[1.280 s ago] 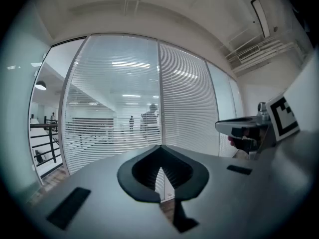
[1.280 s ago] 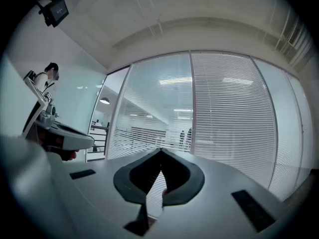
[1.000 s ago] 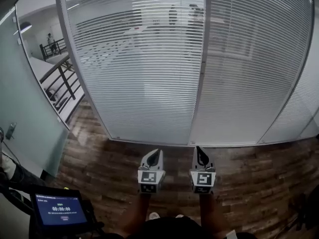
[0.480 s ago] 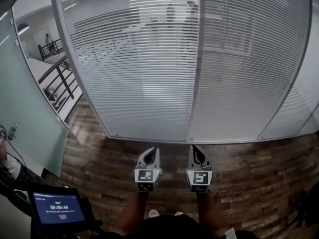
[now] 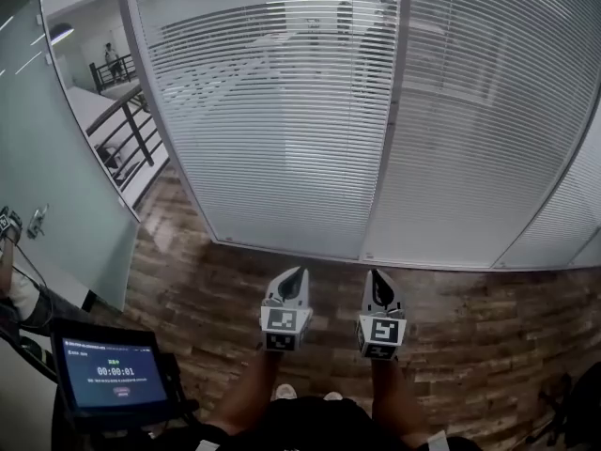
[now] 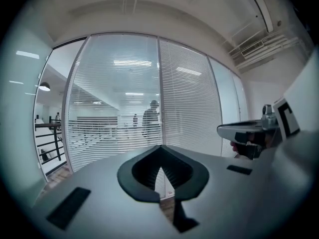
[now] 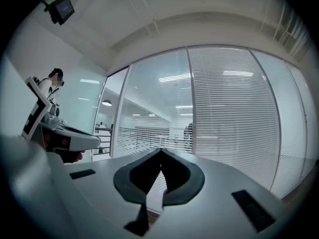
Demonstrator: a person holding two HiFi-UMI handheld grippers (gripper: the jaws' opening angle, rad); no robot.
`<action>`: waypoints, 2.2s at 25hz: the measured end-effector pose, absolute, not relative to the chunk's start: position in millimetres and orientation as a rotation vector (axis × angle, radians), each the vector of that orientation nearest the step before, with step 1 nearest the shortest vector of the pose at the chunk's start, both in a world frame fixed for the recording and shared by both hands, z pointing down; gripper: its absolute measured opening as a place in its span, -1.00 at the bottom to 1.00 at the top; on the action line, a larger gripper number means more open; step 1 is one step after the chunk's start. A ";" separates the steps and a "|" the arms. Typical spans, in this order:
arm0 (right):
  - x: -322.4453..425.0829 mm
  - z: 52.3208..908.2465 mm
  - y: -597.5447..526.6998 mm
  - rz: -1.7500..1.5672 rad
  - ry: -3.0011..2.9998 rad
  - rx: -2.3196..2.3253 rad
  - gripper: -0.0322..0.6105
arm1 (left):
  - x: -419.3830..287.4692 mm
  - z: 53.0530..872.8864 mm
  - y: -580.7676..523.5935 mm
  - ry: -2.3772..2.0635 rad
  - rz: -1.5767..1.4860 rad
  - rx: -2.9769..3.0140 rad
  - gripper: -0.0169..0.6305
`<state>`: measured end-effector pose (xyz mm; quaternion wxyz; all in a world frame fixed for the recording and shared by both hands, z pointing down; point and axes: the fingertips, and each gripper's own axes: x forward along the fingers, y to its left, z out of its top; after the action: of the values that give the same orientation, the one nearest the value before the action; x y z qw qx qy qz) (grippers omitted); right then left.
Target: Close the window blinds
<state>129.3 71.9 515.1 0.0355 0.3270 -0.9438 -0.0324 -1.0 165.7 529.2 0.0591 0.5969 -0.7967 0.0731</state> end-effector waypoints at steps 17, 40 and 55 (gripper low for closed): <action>135.5 523.8 42.4 -0.119 -2.908 1.001 -0.89 | 10.5 532.1 143.4 -2.438 0.217 1.804 -0.95; 40.3 547.2 -48.9 -0.125 -2.865 1.041 -0.89 | -87.2 549.5 43.9 -2.407 0.132 1.846 -0.95; -50.6 513.6 -98.2 -0.141 -2.847 1.153 -0.89 | -164.2 514.1 -7.7 -2.385 0.241 1.967 -0.95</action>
<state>-50.6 -98.2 513.6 0.0336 0.3747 -0.9254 -0.0459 -164.2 -7.7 514.1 0.0205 0.6342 -0.7690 0.0777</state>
